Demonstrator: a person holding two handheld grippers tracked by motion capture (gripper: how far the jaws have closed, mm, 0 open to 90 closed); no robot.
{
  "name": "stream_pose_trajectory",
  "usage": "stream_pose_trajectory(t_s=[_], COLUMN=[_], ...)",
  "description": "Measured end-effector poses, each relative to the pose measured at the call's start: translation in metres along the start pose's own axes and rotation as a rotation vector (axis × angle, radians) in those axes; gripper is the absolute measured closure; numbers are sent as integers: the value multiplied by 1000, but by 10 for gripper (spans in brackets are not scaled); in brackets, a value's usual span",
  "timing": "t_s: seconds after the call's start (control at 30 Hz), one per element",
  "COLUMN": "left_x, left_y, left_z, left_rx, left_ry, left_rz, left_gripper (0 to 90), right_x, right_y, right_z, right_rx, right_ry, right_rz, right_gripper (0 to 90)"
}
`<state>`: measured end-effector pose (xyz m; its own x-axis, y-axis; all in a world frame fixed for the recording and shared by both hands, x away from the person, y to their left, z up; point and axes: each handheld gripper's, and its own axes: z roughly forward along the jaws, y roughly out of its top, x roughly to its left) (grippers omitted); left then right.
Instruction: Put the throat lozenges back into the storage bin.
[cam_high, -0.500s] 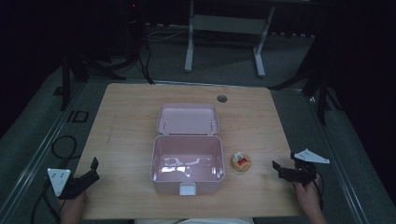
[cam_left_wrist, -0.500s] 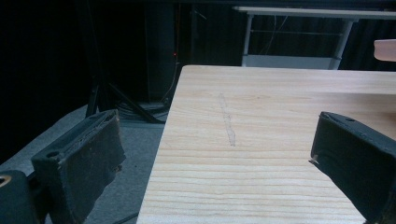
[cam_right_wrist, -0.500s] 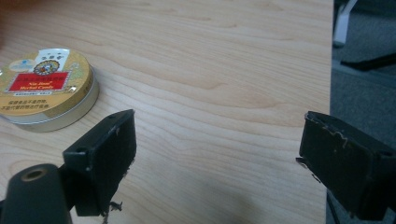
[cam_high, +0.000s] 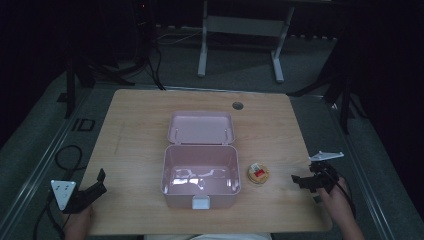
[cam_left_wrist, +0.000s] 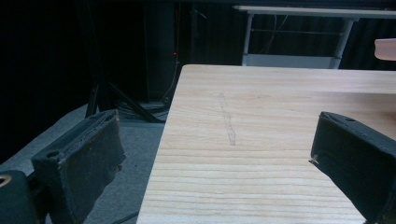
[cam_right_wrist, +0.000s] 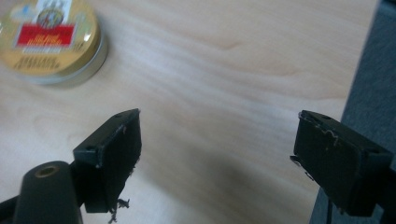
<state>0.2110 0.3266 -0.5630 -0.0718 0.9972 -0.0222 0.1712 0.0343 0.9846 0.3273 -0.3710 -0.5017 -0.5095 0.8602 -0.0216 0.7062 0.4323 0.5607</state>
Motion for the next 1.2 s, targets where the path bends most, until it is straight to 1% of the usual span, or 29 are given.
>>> stream_pose_trajectory(t_s=[0.03, 0.07, 0.13, 0.17, 0.3, 0.37, 0.43, 0.57, 0.6, 0.77, 0.83, 0.87, 0.93, 1.03, 1.17, 1.2], left_x=[0, 0, 0, 0, 0, 0, 0, 0, 0, 0, 0, 0, 0, 0, 0, 0], left_y=[0, 0, 0, 0, 0, 0, 0, 0, 0, 0, 0, 0, 0, 0, 0, 0], left_z=[0, 0, 0, 0, 0, 0, 0, 0, 0, 0, 0, 0, 0, 0, 0, 0], left_rx=[0, 0, 0, 0, 1, 0, 0, 1, 1, 1, 1, 1, -1, -1, 0, 0], left_ry=[0, 0, 0, 0, 0, 1, 1, 1, 2, 1, 0, 0, 0, 0, 0, 0], left_rz=[0, 1, 0, -1, 0, 0, 1, -1, 0, 0, 1, 1, 1, 1, 1, 1], left_gripper=[30, 30, 30, 30, 30, 30, 30, 30, 30, 30, 30, 30, 30, 30, 30, 30], right_x=[0, 0, -1, -1, 2, 3, 5, 11, 12, 18, 18, 18, 19, 21, 25, 25], right_y=[0, 5, 10, 13, 20, 24, 26, 28, 28, 24, 22, 22, 23, 24, 27, 29], right_z=[0, -3, -6, -6, -6, -6, -6, -6, -6, -6, -6, -6, -6, -5, -3, -2], right_rx=[0, 44, 100, 129, 291, 366, 436, 561, 588, 729, 762, 762, 781, 796, 800, 795], right_ry=[0, 7, 21, 31, 55, 81, 102, 97, 103, 129, 141, 141, 161, 175, 185, 179], right_rz=[0, -16, -21, -34, -91, -103, -132, -204, -219, -259, -268, -268, -267, -279, -319, -333], right_gripper=[148, 147, 148, 148, 147, 143, 132, 131, 131, 135, 136, 136, 138, 138, 133, 133])
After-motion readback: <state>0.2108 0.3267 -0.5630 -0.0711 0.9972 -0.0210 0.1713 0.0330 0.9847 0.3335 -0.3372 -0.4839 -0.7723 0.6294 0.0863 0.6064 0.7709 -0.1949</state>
